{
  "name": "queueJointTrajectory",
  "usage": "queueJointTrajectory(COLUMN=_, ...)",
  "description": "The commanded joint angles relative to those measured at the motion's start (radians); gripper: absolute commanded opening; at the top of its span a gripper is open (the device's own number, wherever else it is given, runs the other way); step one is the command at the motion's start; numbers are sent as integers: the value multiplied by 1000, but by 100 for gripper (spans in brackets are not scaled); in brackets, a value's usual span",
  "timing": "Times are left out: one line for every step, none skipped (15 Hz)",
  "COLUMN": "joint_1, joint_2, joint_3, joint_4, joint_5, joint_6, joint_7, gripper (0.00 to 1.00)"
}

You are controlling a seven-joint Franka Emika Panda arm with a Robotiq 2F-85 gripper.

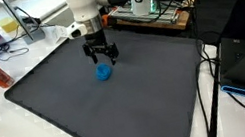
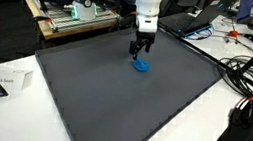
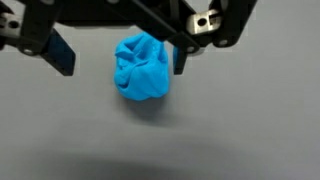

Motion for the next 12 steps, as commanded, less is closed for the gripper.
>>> queueJointTrajectory(joint_1=-15, joint_2=40, joint_3=10, joint_4=40, joint_5=-74, joint_6=-10, joint_7=31, gripper=100)
queueJointTrajectory(joint_1=-8, joint_2=48, joint_3=2, joint_4=45, joint_5=-98, joint_6=1, joint_7=36, gripper=100)
queueJointTrajectory(joint_1=-1, joint_2=56, joint_3=-6, joint_4=51, joint_5=-124, joint_6=-1, joint_7=40, gripper=100)
queueJointTrajectory(joint_1=4, joint_2=63, joint_3=-14, joint_4=56, joint_5=-157, joint_6=-3, joint_7=39, gripper=100)
queueJointTrajectory(joint_1=2, joint_2=69, joint_3=-13, joint_4=60, joint_5=-180, joint_6=2, joint_7=28, gripper=100)
queueJointTrajectory(joint_1=-1, joint_2=72, joint_3=-14, joint_4=60, joint_5=-207, joint_6=14, joint_7=12, gripper=100)
queueJointTrajectory(joint_1=-2, joint_2=75, joint_3=-15, joint_4=60, joint_5=-233, joint_6=24, joint_7=3, gripper=100)
queueJointTrajectory(joint_1=-9, joint_2=74, joint_3=-9, joint_4=57, joint_5=-256, joint_6=35, joint_7=-22, gripper=100)
queueJointTrajectory(joint_1=-18, joint_2=72, joint_3=-1, joint_4=54, joint_5=-272, joint_6=44, joint_7=-46, gripper=100)
queueJointTrajectory(joint_1=-26, joint_2=68, joint_3=5, joint_4=47, joint_5=-289, joint_6=59, joint_7=-74, gripper=100)
queueJointTrajectory(joint_1=-39, joint_2=64, joint_3=17, joint_4=42, joint_5=-296, joint_6=69, joint_7=-109, gripper=100)
queueJointTrajectory(joint_1=-51, joint_2=61, joint_3=27, joint_4=39, joint_5=-301, joint_6=73, joint_7=-143, gripper=100)
